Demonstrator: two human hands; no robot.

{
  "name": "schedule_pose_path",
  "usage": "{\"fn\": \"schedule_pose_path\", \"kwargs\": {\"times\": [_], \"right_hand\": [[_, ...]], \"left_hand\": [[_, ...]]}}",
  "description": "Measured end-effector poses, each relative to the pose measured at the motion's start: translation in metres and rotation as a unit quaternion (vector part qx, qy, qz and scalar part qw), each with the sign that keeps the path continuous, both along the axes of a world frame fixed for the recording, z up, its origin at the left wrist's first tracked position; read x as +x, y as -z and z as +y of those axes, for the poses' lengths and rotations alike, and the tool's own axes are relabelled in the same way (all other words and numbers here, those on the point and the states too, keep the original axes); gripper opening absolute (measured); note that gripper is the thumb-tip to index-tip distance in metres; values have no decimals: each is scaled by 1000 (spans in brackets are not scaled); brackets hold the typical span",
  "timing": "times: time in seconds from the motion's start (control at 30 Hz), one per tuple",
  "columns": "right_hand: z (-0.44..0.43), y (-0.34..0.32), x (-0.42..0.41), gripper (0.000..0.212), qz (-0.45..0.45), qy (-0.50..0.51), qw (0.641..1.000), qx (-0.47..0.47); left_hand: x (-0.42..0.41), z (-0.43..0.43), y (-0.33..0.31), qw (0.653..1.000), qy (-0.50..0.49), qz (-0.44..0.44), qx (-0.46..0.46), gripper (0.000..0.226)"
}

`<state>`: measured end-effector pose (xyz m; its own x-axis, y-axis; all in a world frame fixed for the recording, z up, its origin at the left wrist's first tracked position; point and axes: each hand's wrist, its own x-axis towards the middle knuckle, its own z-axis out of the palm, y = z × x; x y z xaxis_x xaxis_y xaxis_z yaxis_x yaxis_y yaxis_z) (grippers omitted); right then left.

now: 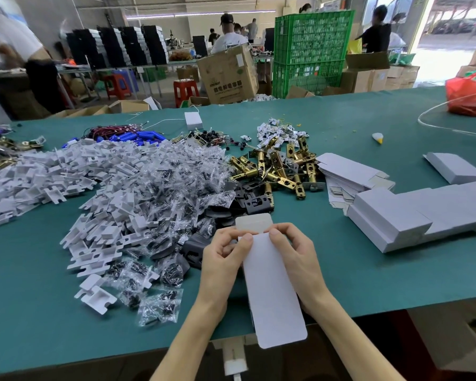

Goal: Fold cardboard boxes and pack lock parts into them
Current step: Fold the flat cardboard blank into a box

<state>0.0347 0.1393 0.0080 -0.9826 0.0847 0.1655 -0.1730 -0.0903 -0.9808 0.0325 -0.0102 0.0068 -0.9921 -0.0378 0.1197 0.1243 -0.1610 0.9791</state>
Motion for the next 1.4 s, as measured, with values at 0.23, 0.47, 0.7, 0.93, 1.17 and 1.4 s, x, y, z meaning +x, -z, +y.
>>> {"fn": "schedule_pose_path", "kwargs": {"times": [0.23, 0.47, 0.7, 0.93, 1.17, 1.4], "right_hand": [[1, 3, -1, 14, 2, 10, 1000, 12], [-1, 4, -2, 12, -3, 28, 1000, -9], [0, 4, -3, 12, 3, 30, 1000, -2], [1, 4, -1, 14, 2, 21, 1000, -14], [1, 3, -1, 13, 4, 25, 1000, 0], [1, 0, 0, 13, 4, 24, 1000, 1]], "left_hand": [[1, 0, -1, 1000, 9, 11, -8, 10], [2, -1, 3, 999, -15, 12, -26, 16], [-1, 1, 5, 1000, -18, 9, -4, 11], [-3, -1, 7, 999, -19, 16, -19, 5], [-2, -1, 6, 1000, -12, 2, -13, 10], [-1, 0, 5, 1000, -4, 2, -13, 8]]}}
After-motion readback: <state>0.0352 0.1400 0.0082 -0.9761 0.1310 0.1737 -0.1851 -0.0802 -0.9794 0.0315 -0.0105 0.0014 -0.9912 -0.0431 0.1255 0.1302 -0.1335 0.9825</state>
